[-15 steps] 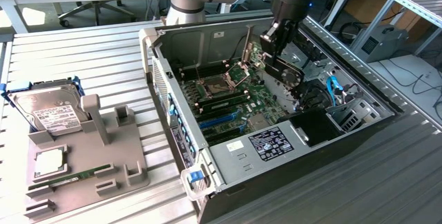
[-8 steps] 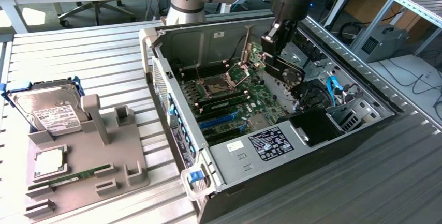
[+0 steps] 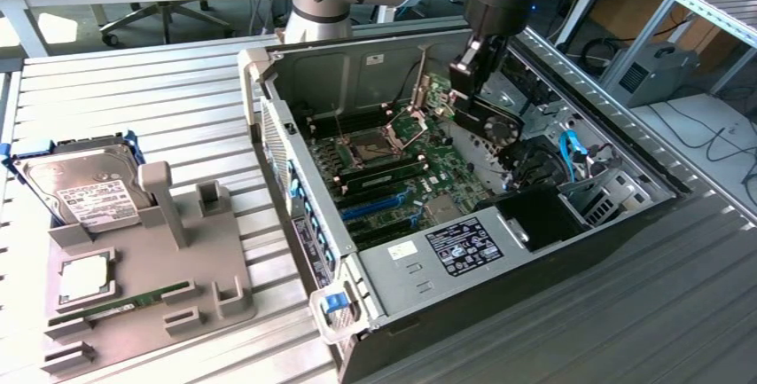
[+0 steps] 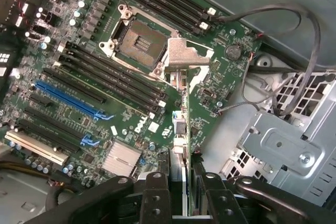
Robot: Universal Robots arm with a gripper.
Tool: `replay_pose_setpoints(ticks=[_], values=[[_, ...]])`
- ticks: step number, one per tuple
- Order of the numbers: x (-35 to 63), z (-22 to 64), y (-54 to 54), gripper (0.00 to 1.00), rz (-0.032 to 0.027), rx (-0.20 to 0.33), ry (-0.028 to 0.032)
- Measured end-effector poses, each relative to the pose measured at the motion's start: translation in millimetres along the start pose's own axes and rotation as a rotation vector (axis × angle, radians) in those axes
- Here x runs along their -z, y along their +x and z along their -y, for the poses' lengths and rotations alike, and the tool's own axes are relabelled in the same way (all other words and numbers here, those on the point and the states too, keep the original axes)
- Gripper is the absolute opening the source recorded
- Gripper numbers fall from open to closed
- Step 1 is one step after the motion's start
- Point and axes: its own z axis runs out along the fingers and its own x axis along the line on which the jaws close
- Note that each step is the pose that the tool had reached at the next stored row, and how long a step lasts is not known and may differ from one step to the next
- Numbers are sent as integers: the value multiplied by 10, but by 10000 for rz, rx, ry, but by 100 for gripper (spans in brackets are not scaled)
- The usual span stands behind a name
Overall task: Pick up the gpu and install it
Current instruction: 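Insert the gpu into the slot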
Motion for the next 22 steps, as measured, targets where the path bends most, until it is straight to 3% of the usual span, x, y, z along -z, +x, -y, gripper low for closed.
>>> replay_pose_setpoints(ticks=[22], values=[[-3, 0, 0, 27, 82, 1402, -37]])
